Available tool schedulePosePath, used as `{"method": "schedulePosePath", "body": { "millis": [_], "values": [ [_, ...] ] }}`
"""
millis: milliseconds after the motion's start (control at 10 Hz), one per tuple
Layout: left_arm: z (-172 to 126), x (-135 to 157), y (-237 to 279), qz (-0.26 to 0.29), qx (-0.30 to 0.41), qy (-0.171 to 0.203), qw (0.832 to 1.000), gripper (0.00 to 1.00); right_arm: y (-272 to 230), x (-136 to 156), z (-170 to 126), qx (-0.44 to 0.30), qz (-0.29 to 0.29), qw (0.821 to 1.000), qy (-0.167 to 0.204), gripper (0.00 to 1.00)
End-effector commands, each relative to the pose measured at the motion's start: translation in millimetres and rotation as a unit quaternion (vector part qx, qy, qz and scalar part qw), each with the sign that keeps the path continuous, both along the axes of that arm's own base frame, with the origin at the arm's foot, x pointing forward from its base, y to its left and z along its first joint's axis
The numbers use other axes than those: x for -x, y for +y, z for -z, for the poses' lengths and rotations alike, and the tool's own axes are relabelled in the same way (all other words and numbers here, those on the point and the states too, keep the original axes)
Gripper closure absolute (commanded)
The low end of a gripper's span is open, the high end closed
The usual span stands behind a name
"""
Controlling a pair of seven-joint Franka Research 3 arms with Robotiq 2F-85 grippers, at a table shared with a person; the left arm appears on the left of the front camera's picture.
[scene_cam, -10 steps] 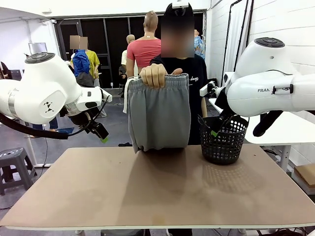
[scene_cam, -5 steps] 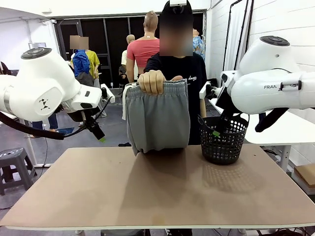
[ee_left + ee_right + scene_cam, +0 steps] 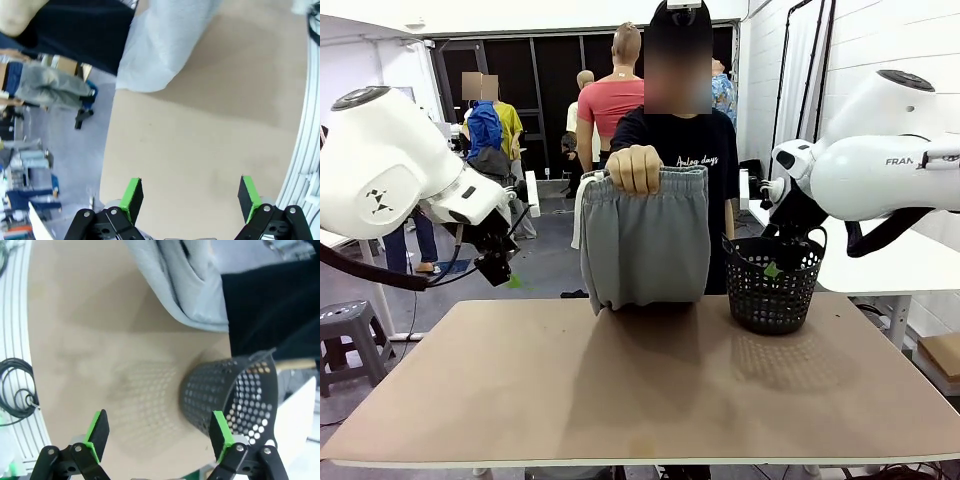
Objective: Fold the training pants.
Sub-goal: Grab both ends of the Training pants handed by a person.
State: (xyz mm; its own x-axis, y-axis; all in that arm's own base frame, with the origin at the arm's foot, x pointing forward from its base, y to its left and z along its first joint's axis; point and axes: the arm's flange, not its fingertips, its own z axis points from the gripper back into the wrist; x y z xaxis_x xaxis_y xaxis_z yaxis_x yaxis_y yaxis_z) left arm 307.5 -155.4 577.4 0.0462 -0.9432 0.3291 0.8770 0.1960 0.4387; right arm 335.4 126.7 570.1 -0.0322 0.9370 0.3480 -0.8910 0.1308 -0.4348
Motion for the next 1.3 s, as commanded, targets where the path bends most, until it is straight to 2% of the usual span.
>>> {"method": "schedulePosePath", "body": {
  "millis": [0,100,200,400,500,600,800,1000,1200],
  "values": [
    [13.0,1.5,5.6,0.088,0.021,0.025,0.996,0.00,-5.1,0.5,11.3,-0.022,-0.047,0.999,0.015,0.00],
    [13.1,-1.8,3.8,0.061,0.009,0.037,0.997,0.00,-4.3,1.1,10.2,-0.020,-0.022,1.000,0.006,0.00],
    [6.2,1.3,-1.2,0.040,0.006,0.008,0.999,0.00,-0.5,0.3,3.7,-0.009,-0.022,1.000,0.005,0.00],
    [6.2,1.3,-1.2,0.040,0.006,0.008,0.999,0.00,-0.5,0.3,3.7,-0.009,-0.022,1.000,0.005,0.00],
    [10.3,1.9,-2.0,0.054,0.008,0.017,0.998,0.00,-0.4,0.7,2.6,-0.013,-0.022,1.000,0.005,0.00],
    [19.3,-9.2,3.4,0.107,0.035,0.013,0.994,0.00,-0.7,-11.1,13.1,-0.033,-0.016,0.999,-0.005,0.00],
    [36.2,-17.7,4.4,0.117,0.023,0.001,0.993,0.00,1.7,-25.5,35.9,-0.094,-0.040,0.994,0.024,0.00],
    [47.3,-21.5,2.6,0.120,0.035,-0.024,0.992,0.00,4.0,-30.6,46.2,-0.124,-0.045,0.991,0.024,0.00],
    [59.1,-34.7,7.7,0.114,0.082,-0.043,0.989,0.00,4.0,-39.6,57.4,-0.160,-0.070,0.985,0.011,0.00]
  ]
}}
